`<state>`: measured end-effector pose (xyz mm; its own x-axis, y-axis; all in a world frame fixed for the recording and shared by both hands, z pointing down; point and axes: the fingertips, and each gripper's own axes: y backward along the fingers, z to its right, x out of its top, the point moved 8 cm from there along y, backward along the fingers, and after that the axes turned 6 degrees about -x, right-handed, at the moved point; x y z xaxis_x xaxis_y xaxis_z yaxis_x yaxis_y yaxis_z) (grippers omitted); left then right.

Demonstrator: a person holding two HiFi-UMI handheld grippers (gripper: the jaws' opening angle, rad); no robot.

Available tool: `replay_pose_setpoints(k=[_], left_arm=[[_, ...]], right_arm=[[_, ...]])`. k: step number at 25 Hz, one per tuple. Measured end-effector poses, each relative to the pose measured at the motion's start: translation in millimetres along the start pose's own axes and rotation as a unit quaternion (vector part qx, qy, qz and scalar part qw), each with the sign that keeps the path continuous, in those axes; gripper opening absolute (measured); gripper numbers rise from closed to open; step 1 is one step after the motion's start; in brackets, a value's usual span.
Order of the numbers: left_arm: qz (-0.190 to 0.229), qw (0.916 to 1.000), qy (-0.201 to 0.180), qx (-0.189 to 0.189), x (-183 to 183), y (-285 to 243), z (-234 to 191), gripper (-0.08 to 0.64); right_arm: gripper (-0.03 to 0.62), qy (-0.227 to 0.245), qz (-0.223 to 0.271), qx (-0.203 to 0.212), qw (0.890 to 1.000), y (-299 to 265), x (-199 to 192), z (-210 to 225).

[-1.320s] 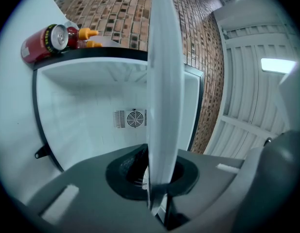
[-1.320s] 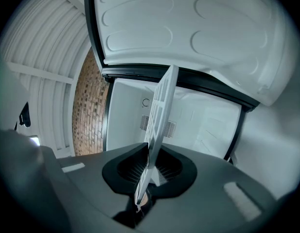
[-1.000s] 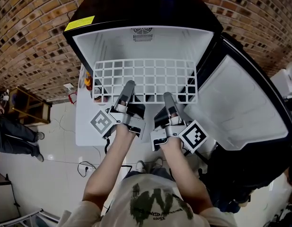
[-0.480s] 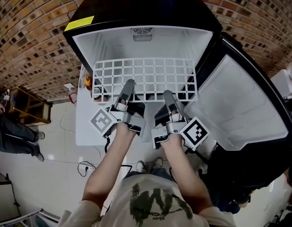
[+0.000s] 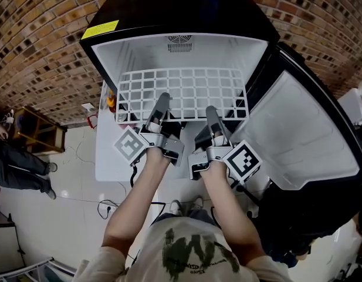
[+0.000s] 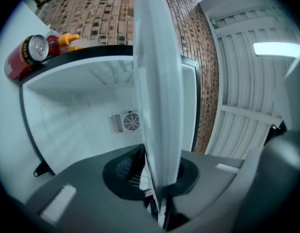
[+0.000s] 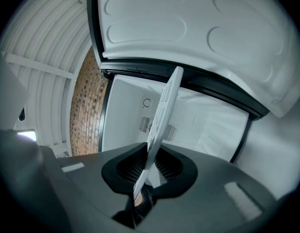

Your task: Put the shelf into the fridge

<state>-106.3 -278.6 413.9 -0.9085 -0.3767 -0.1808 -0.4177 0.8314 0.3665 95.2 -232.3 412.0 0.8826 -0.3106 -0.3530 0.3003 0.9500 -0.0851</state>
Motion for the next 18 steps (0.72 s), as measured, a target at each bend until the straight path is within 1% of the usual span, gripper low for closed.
replay_pose_setpoints(k=[5,8,13,16,18], left_arm=[[-0.010,0.9992,-0.037,0.001,5.8,-10.8,0.6,0.032],[-0.015,0.9986,-0.051,0.005,9.1,-18.1,1.3,0.040],[-0.025,0.9951,-0.093,0.021,17.6,-27.2,-1.6,0.049],[-0.022,0.9957,-0.089,0.013,20.9,-36.9,-4.8,0.060],[-0.019,0.9948,-0.099,0.005,23.6,-41.6,-6.1,0.074]], right_arm=[[0.051,-0.003,0.004,0.000,1.000,-10.2,3.9,-4.1],[0.054,0.001,0.007,0.000,1.000,-16.9,7.4,-7.4],[0.063,0.012,0.007,0.000,1.000,-27.6,13.0,-10.7],[0.069,0.024,0.013,0.000,1.000,-38.0,15.2,-11.9],[0.077,0.033,0.019,0.002,0.999,-43.4,15.8,-13.0]])
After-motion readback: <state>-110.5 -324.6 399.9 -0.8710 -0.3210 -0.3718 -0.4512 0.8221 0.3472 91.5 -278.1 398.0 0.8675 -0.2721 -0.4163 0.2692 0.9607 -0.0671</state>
